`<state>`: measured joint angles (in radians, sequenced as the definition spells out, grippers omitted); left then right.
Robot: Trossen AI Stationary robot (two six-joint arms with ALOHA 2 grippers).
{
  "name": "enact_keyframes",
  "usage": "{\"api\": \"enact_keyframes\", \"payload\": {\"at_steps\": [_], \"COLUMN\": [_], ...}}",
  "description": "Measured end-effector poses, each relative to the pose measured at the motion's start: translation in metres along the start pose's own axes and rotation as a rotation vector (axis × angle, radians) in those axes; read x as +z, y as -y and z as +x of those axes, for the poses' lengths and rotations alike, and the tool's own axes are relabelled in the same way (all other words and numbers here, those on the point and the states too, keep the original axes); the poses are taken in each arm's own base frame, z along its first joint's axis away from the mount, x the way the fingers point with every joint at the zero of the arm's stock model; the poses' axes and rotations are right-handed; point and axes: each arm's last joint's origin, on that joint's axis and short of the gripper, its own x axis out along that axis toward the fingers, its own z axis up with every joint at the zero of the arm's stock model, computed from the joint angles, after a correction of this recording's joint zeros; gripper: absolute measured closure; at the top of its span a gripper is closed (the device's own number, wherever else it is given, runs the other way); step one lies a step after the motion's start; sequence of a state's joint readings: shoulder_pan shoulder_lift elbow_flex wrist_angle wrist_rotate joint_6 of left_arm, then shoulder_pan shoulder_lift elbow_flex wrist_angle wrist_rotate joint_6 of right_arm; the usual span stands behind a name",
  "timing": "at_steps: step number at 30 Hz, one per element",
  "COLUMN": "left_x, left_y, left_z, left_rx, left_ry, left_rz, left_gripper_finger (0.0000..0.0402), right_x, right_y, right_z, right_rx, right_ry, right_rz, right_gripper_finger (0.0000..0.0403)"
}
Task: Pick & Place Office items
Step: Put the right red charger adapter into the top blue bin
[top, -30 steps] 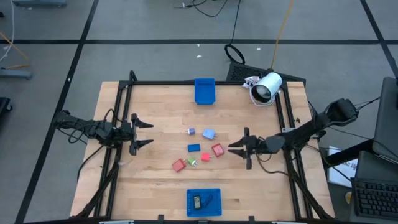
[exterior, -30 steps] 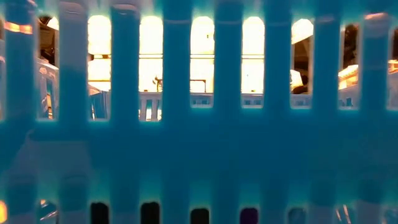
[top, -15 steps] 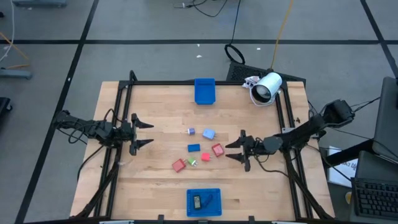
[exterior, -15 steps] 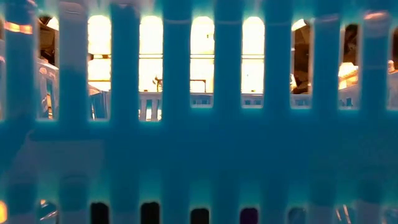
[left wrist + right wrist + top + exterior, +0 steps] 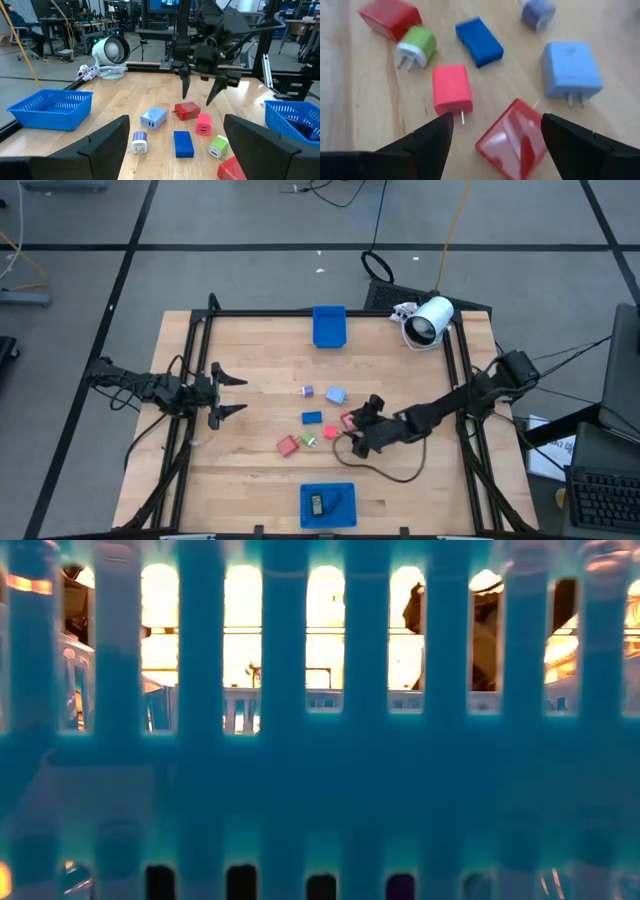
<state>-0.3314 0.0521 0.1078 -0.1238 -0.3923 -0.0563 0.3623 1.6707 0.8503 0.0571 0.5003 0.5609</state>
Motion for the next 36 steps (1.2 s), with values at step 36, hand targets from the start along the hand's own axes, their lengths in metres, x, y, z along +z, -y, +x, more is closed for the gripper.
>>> {"api": "enact_keyframes", "payload": {"at_steps": [36], "left_x": [0.000], "left_y": [0.000], "left_z": [0.000], "left_rx": [0.000], "left_ry": [0.000], "left_rz": [0.000], "left_gripper_finger": [0.0085], "right_x": [0.004], "right_y": [0.035], "right_z": [0.009], "right_rx": [-0.241], "right_ry": [-0.240], "right_rz": [0.458], "right_gripper_finger": [0.0143]}}
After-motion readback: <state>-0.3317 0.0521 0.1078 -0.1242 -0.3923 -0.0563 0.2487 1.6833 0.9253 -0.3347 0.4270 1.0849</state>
